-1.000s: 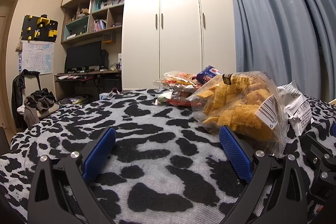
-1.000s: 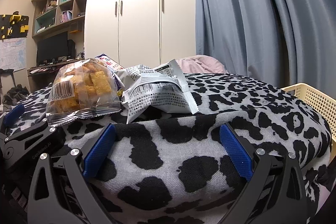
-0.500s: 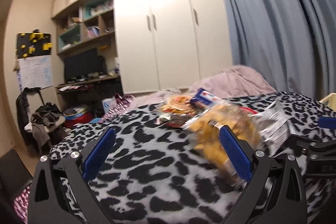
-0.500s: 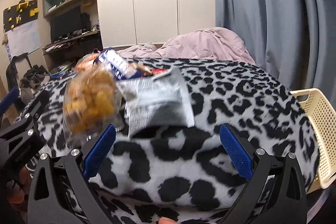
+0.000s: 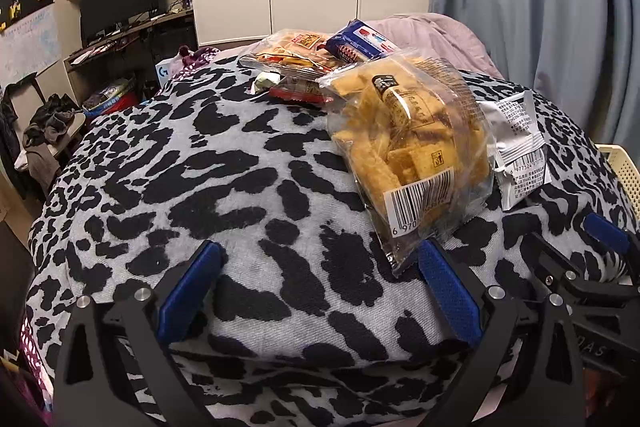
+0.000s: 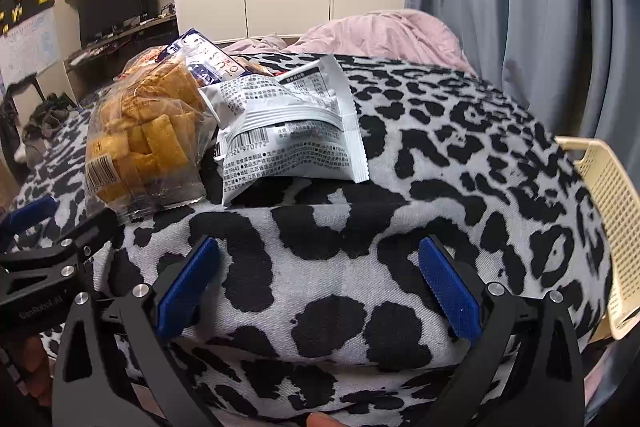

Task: Organize snacks
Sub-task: 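Move both tools toward the snack pile on the blanket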

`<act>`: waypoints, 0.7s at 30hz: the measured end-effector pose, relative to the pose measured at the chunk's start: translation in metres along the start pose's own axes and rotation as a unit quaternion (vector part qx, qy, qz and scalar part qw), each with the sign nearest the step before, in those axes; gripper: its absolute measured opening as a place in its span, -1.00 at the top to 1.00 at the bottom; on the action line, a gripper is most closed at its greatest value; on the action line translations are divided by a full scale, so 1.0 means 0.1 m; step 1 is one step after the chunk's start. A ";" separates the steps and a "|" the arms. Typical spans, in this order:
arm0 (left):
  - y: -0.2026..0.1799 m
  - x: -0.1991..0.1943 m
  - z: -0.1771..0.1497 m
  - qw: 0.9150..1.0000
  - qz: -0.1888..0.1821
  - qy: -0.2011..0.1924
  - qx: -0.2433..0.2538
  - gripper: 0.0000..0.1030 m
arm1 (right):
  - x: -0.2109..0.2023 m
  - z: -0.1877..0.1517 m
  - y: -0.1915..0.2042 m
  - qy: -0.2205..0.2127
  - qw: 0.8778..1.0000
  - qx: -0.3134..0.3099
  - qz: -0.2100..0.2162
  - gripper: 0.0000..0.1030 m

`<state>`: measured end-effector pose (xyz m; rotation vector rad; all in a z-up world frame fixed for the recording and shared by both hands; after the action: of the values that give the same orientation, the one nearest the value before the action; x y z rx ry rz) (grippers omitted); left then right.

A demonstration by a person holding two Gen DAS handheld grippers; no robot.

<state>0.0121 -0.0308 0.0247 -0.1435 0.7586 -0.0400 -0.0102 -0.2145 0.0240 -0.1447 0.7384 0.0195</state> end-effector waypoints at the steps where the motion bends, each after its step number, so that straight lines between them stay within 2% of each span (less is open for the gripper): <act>1: -0.02 0.00 0.00 1.000 0.000 0.000 0.001 -0.91 | 0.00 0.00 0.01 -0.001 1.000 -0.003 -0.001 -0.96; 21: -0.01 0.06 0.09 1.000 0.003 0.005 0.012 -0.91 | -0.02 0.02 0.02 0.006 1.000 -0.002 -0.001 -0.96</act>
<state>0.0227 -0.0310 0.0275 -0.1178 0.7690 -0.0446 -0.0104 -0.2118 0.0260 -0.1502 0.7507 0.0180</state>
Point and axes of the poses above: each gripper's, at about its wrist camera, not at the fingertips, and x roughly the way its jaws point, y to its left, z to its top, the point moved 2 cm from there along x, roughly the way its jaws point, and after that the axes turned 11 degrees about -x, right-handed, at the moved point
